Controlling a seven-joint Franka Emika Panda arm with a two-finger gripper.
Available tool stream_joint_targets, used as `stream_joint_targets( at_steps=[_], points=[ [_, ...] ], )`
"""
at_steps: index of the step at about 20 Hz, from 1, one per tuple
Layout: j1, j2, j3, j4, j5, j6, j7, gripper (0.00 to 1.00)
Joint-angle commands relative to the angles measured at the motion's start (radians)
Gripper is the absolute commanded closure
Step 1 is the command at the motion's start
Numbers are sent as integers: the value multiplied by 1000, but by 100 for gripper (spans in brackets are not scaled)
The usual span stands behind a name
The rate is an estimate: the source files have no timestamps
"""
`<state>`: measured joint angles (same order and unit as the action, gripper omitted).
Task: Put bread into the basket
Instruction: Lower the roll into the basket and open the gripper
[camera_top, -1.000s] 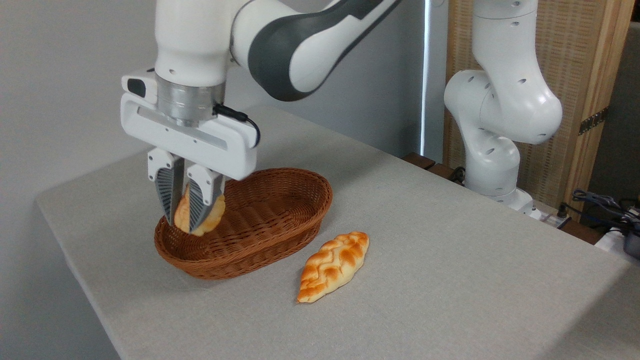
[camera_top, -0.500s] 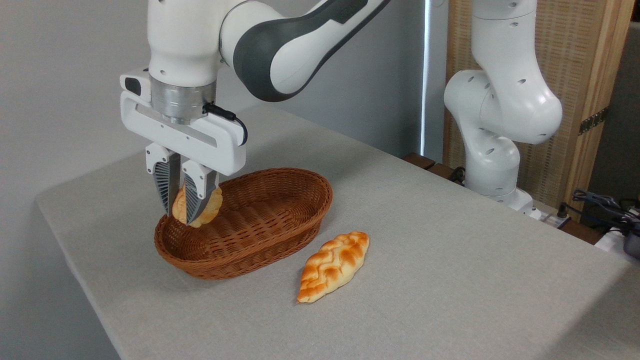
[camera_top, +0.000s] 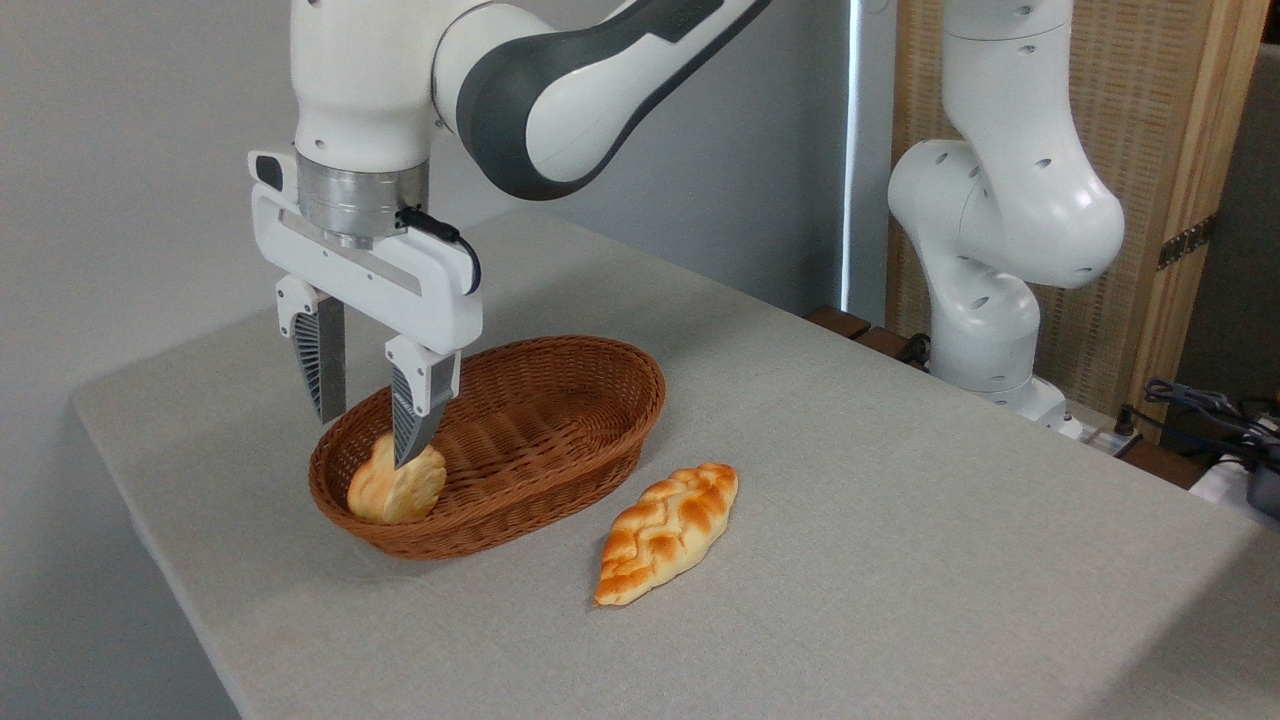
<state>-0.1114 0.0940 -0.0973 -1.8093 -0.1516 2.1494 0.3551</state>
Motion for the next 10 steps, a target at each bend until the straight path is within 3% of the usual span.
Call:
stream_joint_targets(
  at_steps=[1,8,10],
  points=[
    [10,-8,13,-2,10,9,146,0],
    [10,-17,54,-4,14,-3,304,0],
    [10,-20,60,2,43,-48,318,0]
  ],
)
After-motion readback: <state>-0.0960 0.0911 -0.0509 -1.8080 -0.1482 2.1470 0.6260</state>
